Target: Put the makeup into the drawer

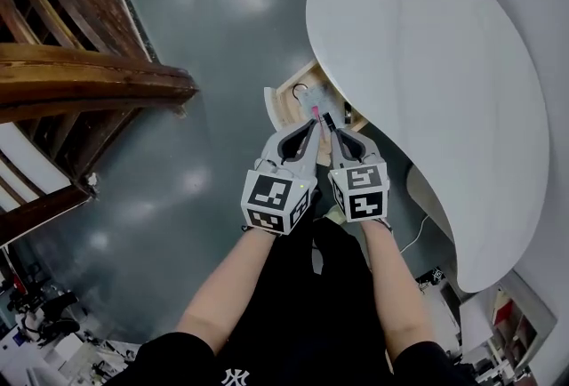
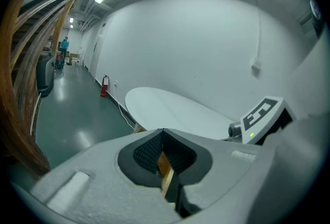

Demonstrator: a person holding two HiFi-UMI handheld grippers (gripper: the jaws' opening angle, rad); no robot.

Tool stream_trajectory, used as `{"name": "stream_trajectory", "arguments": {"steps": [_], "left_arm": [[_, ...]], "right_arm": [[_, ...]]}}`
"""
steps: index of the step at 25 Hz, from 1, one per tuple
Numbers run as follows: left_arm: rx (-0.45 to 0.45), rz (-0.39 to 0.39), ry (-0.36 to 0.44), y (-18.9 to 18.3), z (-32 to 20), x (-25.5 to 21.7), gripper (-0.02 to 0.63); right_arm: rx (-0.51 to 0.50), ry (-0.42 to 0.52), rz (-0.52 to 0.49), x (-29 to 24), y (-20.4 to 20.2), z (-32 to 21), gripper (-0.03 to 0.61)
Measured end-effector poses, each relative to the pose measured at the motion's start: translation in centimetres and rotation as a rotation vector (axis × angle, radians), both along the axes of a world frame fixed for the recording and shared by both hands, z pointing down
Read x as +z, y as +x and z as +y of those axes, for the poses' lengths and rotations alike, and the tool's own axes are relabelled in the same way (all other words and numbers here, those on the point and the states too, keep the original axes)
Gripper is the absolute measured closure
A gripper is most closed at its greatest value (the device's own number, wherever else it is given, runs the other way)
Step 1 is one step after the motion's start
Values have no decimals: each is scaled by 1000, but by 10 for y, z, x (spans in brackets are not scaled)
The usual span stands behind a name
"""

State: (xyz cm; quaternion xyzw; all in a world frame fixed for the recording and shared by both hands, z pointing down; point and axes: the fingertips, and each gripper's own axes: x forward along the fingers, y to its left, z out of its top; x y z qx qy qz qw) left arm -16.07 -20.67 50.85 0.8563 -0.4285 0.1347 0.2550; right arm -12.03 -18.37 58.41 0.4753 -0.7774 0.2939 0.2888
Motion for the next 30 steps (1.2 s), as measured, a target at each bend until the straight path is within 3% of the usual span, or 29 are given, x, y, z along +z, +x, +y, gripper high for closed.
{"name": "stream_trajectory", "arguments": {"steps": [10, 30], "left_arm": [[88, 23, 114, 51, 41, -85, 603], [177, 87, 324, 108, 120, -244, 604]], "right_arm": [[108, 246, -82, -143, 53, 16, 563], [183, 585, -127, -325, 119, 84, 563]]}}
